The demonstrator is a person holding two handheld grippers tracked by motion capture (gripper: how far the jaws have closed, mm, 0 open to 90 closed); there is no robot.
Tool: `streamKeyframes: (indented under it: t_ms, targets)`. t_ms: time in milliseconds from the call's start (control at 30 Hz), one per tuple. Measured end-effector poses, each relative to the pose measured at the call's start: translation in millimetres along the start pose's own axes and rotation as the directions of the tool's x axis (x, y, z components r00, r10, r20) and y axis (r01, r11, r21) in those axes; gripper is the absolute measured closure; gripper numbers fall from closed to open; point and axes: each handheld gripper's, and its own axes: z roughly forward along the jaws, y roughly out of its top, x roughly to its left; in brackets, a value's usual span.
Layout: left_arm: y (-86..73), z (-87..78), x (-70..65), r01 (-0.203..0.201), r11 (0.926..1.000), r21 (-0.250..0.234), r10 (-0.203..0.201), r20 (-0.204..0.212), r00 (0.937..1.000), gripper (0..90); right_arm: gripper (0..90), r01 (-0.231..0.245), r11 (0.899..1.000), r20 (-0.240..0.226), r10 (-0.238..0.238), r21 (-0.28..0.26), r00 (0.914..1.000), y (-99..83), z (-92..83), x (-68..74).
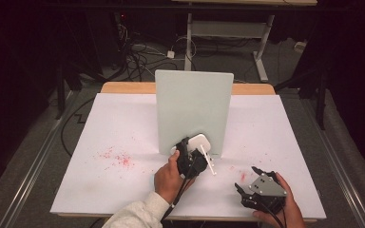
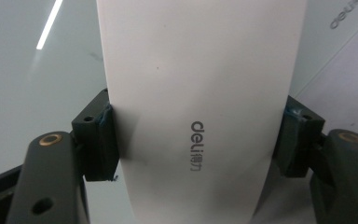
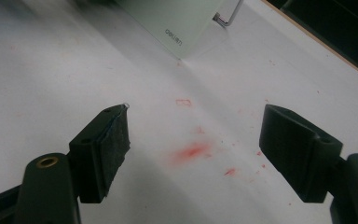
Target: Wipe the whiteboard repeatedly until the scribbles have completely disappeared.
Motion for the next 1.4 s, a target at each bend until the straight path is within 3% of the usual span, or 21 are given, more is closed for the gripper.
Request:
streamKeyframes:
  t_ms: [67, 133, 167, 200, 300, 400, 433, 500, 600, 733, 800, 933, 1000, 1167, 1233, 1400]
  targets:
    - [-3.2, 2.9, 7.0, 0.024, 0.9997, 0.007, -0.024, -0.003, 0.9997, 28.8, 24.5, -0.001, 1.0, 0.003, 0.001, 0.0, 1.0, 0.1, 0.2, 0.2]
    - [-4.1, 5.0, 10.7, 0.071, 0.9966, -0.043, -0.072, -0.013, 0.9973, 28.7, 24.6, 0.008, 1.0, 0.0, -0.008, -0.002, 1.0, 0.0, 0.4, -0.3]
    - [-3.9, 2.9, 15.7, 0.045, 0.9988, -0.016, -0.046, -0.015, 0.9988, 28.7, 24.5, 0.002, 1.0, 0.006, -0.002, 0.001, 1.0, -0.3, 1.0, -0.3]
    - [-4.4, 4.1, 16.8, 0.088, 0.9954, -0.037, -0.089, -0.015, 0.996, 28.7, 24.5, 0.002, 1.0, 0.006, -0.002, 0.001, 1.0, -0.3, 1.0, -0.3]
    - [-3.5, 3.2, 27.5, 0.101, 0.9942, -0.036, -0.103, -0.052, 0.9933, 28.7, 24.5, 0.005, 1.0, -0.002, -0.005, -0.002, 1.0, -0.1, 1.1, 0.2]
    - [0.5, 2.0, 31.8, 0.083, 0.9955, -0.045, -0.087, -0.084, 0.9926, 28.7, 24.5, 0.007, 1.0, -0.001, -0.007, 0.005, 1.0, -0.3, 1.7, 0.6]
    - [1.2, 0.5, 33.8, 0.062, 0.9975, -0.035, -0.065, -0.084, 0.9943, 28.7, 24.5, 0.01, 1.0, -0.001, -0.01, 0.004, 0.9999, -0.3, 2.1, 0.8]
    - [1.6, 2.0, 31.9, 0.096, 0.9931, -0.067, -0.101, -0.081, 0.9915, 28.7, 24.5, 0.012, 1.0, -0.001, -0.012, 0.003, 0.9999, -0.1, 1.8, 0.9]
    - [1.7, 3.1, 26.2, 0.091, 0.9937, -0.067, -0.096, -0.082, 0.992, 28.7, 24.5, 0.012, 1.0, 0.0, -0.012, 0.003, 0.9999, 0.1, 1.2, 0.2]
    - [2.5, 4.2, 15.8, 0.043, 0.9974, -0.057, -0.048, -0.09, 0.9948, 28.7, 24.5, 0.01, 1.0, -0.003, -0.01, 0.003, 0.9999, 0.0, 1.7, 1.0]
    - [3.4, 2.6, 11.6, 0.019, 0.9996, -0.02, -0.021, -0.082, 0.9964, 28.7, 24.5, 0.011, 1.0, -0.003, -0.011, 0.001, 0.9999, 0.2, 1.7, 1.1]
    - [6.0, 1.7, 7.9, 0.007, 0.9998, -0.02, -0.008, -0.06, 0.9981, 28.7, 24.5, 0.012, 1.0, 0.0, -0.012, -0.001, 0.9999, 0.5, 1.3, 0.6]
    - [7.4, 0.9, 10.1, -0.018, 0.9997, -0.017, 0.017, -0.058, 0.9982, 28.7, 24.5, 0.013, 1.0, 0.0, -0.013, -0.001, 0.9999, 0.4, 1.4, 0.7]
    - [8.0, -0.1, 23.3, 0.029, 0.9988, -0.04, -0.031, -0.052, 0.9982, 28.7, 24.5, 0.005, 1.0, 0.002, -0.005, 0.0, 1.0, 0.1, 1.0, 0.4]
    - [4.8, 1.9, 26.5, 0.081, 0.9944, -0.068, -0.085, -0.055, 0.9949, 28.7, 24.5, -0.003, 1.0, 0.003, 0.003, 0.003, 1.0, -0.2, 0.4, -0.1]
    - [-10.7, 3.8, 35.9, 0.115, 0.9919, -0.054, -0.118, -0.062, 0.9911, 28.7, 24.5, 0.001, 1.0, 0.006, -0.001, -0.001, 1.0, -0.5, -0.2, -0.8]
